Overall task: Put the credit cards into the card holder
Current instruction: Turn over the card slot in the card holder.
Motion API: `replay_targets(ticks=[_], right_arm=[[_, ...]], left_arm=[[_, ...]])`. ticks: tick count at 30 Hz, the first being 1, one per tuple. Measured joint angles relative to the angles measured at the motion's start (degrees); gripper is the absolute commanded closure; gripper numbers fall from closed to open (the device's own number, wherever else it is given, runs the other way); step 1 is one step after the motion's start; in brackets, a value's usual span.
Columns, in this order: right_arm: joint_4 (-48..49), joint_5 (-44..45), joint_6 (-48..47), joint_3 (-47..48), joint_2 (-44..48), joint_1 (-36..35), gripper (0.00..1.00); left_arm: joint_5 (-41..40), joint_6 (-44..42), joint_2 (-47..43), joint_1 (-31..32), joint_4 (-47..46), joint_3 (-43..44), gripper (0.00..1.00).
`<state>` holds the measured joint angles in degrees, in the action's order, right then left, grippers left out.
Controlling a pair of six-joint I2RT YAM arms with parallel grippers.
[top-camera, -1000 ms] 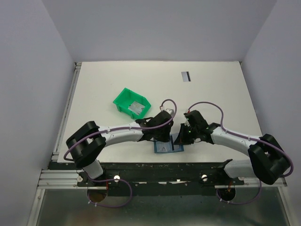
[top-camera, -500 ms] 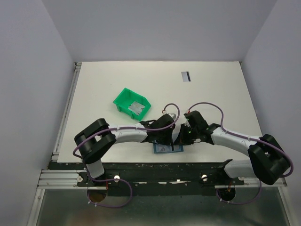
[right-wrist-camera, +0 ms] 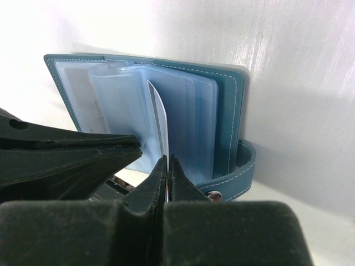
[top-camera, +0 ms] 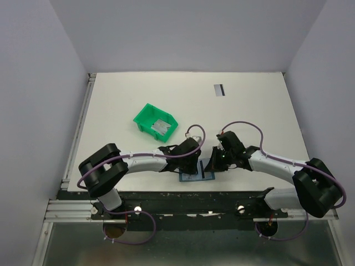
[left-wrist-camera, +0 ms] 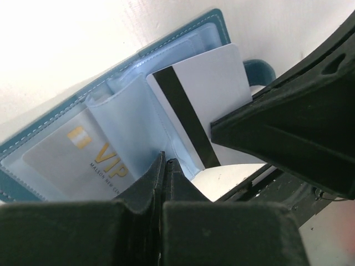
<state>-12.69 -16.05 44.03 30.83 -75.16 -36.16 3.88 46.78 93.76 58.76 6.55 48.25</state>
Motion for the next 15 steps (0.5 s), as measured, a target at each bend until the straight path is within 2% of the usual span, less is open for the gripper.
replay_targets(ticks=[15], right_arm=[[-0.7, 0.5, 0.2, 0.0, 0.3, 0.0, 0.93]], left_arm=[[-3.0, 0.5, -2.8, -0.2, 5.5, -1.2, 1.00]])
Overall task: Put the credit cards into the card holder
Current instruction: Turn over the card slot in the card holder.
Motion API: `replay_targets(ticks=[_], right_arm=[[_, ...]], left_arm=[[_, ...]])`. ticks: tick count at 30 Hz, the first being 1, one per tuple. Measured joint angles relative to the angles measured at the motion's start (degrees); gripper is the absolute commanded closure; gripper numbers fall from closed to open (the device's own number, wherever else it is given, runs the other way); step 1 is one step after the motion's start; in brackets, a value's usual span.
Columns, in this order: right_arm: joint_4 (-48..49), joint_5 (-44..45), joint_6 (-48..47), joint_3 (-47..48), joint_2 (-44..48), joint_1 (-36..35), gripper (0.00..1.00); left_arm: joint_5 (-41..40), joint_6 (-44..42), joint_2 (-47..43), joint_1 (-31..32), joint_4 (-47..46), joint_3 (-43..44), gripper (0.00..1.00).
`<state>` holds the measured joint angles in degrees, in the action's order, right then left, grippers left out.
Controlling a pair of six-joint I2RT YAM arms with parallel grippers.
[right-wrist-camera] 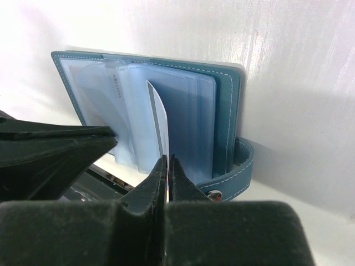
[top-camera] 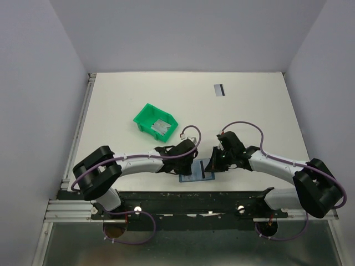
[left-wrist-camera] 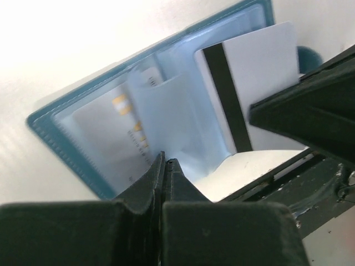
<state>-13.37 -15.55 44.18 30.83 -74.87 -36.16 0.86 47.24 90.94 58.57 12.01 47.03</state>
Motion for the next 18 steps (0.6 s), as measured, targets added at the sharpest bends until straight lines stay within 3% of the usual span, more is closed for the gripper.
replay_targets(ticks=[13, 18], right_arm=[[0.0, 0.0, 0.0, 0.0, 0.0, 0.0, 0.93], [0.0, 0.0, 0.0, 0.0, 0.0, 0.0, 0.96]], left_arm=[[-12.9, 1.3, -11.2, -1.2, 22.1, 1.7, 1.00], [-13.6, -1.4, -14.8, -1.4, 20.7, 5.4, 1.00]])
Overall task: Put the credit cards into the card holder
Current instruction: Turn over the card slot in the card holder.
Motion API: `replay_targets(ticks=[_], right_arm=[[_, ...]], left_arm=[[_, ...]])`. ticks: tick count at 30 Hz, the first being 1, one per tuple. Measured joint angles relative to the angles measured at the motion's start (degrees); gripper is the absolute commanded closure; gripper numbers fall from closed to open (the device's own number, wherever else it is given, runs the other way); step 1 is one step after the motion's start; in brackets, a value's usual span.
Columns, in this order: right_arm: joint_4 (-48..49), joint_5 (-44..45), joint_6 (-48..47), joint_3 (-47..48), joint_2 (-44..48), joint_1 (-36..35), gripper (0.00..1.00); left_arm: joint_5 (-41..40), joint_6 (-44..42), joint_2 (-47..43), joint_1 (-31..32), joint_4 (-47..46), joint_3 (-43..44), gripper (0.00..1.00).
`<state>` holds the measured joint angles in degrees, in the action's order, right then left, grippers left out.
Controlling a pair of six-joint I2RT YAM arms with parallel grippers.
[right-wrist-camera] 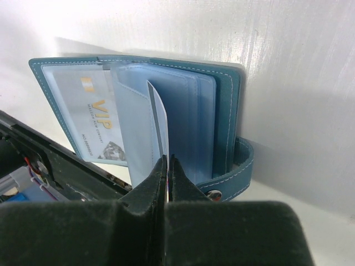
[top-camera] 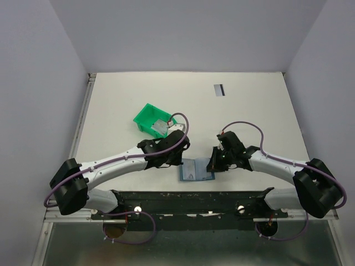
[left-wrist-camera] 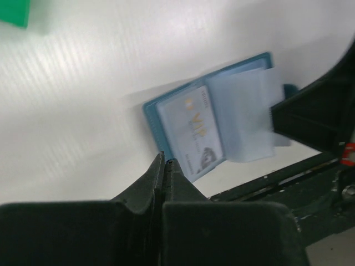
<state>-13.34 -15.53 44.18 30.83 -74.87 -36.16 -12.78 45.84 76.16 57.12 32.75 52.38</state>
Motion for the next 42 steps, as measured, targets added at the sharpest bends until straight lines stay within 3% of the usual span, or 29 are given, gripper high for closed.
replay_targets(ticks=[8, 18, 31, 42], right_arm=[[0.2, 0.0, -0.3, -1.5, 3.4, 0.0, 1.00], [1.0, -3.4, -3.3, -2.8, 7.0, 0.0, 1.00], [9.2, -12.8, -3.7, -2.3, 1.3, 0.0, 1.00], [13.0, -15.6, -3.1, 1.0, -3.3, -0.9, 1.00]], left_arm=[[4.1, -3.3, 4.0, 0.2, -8.4, 5.1, 1.00], [4.4, -2.9, 2.3, 0.4, -9.4, 2.4, 1.00], [3.1, -1.4, -2.0, 0.4, -9.1, -1.4, 1.00], [3.0, -0.3, -3.1, 0.4, -9.2, -3.5, 1.00]])
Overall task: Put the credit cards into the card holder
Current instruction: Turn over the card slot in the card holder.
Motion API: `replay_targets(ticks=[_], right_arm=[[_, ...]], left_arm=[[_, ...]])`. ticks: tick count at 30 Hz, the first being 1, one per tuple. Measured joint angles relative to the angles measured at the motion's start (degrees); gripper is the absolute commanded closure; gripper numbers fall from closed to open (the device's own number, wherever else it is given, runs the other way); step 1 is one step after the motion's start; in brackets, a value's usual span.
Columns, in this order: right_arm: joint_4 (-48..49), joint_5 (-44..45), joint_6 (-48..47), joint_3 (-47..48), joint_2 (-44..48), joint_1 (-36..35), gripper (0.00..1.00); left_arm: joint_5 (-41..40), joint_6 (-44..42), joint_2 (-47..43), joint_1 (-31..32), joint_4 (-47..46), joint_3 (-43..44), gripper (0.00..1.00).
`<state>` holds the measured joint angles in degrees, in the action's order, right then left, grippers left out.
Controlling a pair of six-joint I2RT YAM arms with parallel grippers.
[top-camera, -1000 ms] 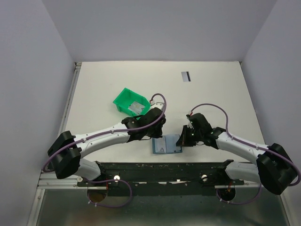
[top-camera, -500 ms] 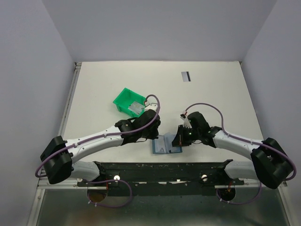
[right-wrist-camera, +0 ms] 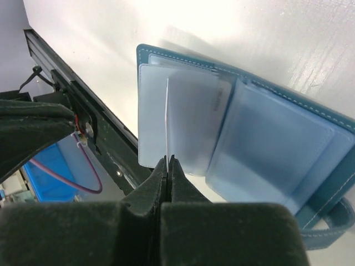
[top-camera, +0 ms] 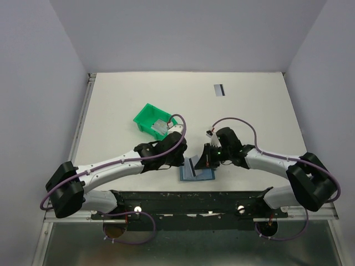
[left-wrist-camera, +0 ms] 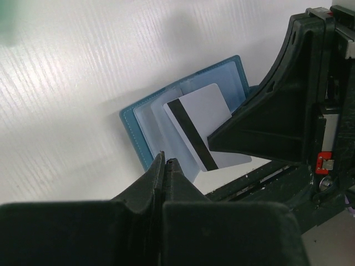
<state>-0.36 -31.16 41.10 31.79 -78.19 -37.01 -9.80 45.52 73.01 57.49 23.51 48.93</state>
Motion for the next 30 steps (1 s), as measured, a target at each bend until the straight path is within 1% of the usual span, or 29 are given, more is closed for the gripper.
replay_targets(ticks=[9, 13, 16, 17, 18, 21, 26, 30], right_arm=[[0.8, 0.3, 1.2, 1.9, -8.3, -1.3, 1.00], [1.9, 0.4, 2.3, 1.9, -8.7, -1.6, 1.00], [2.2, 0.7, 2.7, 1.8, -8.4, -1.6, 1.00], [2.2, 0.9, 2.9, 1.7, -8.2, -1.6, 1.00], [2.4, 1.4, 3.5, 1.1, -7.2, -1.6, 1.00], [2.3, 2.4, 4.0, 0.3, -5.8, -1.6, 1.00], [1.4, 5.9, 5.0, -2.9, 1.9, -1.6, 1.00], [0.5, 8.7, 6.1, -5.3, 4.9, -1.6, 1.00]], left_arm=[[0.0, 0.1, -0.2, 0.0, -0.5, -1.6, 1.00], [0.3, 0.2, 0.4, 0.0, -2.7, -2.9, 1.00], [1.0, 0.3, 3.3, 0.0, -6.1, -4.7, 1.00], [1.4, 0.4, 4.8, 0.0, -7.2, -5.2, 1.00], [3.2, 0.9, 11.4, 0.0, -10.4, -6.9, 1.00], [3.7, 1.3, 12.4, -0.1, -12.2, -7.0, 1.00], [5.1, 2.9, 14.9, 0.0, -18.1, -7.2, 1.00], [5.6, 3.6, 15.1, 0.0, -19.9, -7.8, 1.00]])
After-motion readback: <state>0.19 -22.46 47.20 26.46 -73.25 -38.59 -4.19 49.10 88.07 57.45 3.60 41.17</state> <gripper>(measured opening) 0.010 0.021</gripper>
